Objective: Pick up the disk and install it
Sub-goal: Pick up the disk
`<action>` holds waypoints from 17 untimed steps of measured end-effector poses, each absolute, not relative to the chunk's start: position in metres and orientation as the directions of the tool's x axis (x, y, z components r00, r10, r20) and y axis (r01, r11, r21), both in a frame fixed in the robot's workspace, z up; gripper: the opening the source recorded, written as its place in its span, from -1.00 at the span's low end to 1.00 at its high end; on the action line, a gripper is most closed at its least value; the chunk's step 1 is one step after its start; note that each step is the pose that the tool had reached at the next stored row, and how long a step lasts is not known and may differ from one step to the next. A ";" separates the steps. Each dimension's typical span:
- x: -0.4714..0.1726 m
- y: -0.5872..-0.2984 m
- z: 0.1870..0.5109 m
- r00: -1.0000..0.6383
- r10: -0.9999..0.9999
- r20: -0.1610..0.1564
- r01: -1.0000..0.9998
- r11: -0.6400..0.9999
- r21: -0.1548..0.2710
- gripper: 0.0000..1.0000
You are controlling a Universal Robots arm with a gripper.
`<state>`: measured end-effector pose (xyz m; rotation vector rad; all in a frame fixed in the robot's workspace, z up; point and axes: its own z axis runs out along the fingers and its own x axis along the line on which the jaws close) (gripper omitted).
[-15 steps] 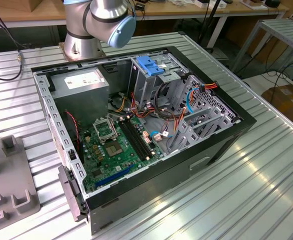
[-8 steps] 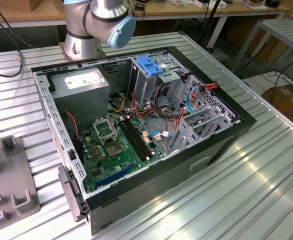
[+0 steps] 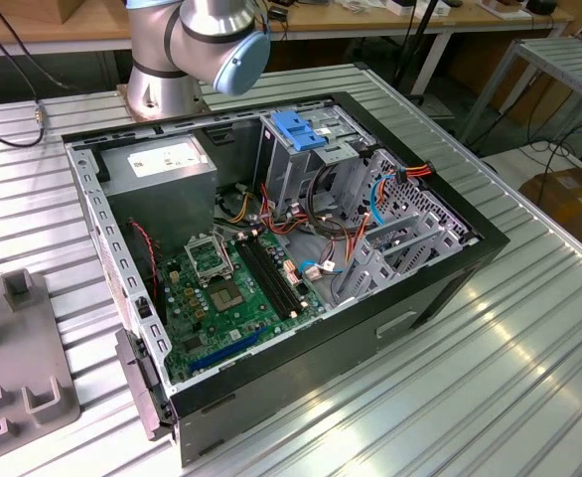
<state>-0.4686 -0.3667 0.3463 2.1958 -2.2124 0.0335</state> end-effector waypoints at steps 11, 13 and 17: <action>-0.469 -0.367 0.370 -0.007 -0.999 0.032 -1.000 0.008 0.002 -0.27; -0.469 -0.367 0.374 -0.008 -0.999 0.032 -1.000 0.008 0.002 -0.27; -0.469 -0.367 0.381 -0.007 -0.999 0.032 -1.000 0.008 0.002 -0.27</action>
